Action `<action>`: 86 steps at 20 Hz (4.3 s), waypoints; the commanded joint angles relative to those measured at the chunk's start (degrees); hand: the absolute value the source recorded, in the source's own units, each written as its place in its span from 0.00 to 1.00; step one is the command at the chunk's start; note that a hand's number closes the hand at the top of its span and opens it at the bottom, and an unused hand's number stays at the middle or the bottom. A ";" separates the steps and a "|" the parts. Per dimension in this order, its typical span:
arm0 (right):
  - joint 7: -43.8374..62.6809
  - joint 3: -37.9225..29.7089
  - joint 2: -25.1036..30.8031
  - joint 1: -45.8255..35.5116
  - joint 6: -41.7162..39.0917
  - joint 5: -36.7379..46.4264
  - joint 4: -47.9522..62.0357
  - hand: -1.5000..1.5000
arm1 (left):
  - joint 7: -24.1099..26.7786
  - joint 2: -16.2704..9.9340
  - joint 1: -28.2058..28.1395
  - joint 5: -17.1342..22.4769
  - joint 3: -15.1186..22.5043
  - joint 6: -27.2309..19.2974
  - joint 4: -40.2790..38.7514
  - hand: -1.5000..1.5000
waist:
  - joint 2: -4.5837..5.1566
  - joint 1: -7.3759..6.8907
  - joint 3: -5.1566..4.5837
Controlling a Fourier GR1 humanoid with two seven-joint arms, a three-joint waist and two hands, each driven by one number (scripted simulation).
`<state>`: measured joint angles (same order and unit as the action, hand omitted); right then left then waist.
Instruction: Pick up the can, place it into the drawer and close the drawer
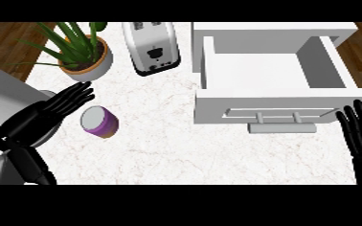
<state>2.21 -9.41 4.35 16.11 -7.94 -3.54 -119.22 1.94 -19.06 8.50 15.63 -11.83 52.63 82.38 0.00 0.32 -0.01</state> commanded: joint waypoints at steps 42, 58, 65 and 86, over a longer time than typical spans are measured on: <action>1.05 -1.43 -2.21 -4.89 -0.70 1.85 0.70 0.00 | 49.69 -8.19 18.01 -29.69 9.85 -12.13 -58.62 0.00 | 0.43 0.82 -0.13; 0.69 -3.60 -1.29 0.68 -4.78 -1.92 -2.41 0.00 | 49.17 -1.71 23.29 -29.89 11.71 -17.65 -64.62 0.00 | 0.22 0.94 -0.06; 4.27 -4.88 -0.32 -2.64 -3.75 -3.12 -2.72 0.00 | 50.64 -0.44 23.43 -30.96 13.30 -17.68 -65.51 0.00 | 0.23 0.73 -0.06; 5.33 -3.56 -2.70 -2.41 -2.27 -1.49 -4.68 0.00 | 46.99 3.02 24.33 -26.16 15.02 -8.49 -58.18 1.00 | -0.12 -0.50 0.00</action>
<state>5.47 -13.70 1.91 15.23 -11.26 -5.57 -123.20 44.38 -15.72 33.06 -12.29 3.21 33.31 21.89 -0.02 0.30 -0.01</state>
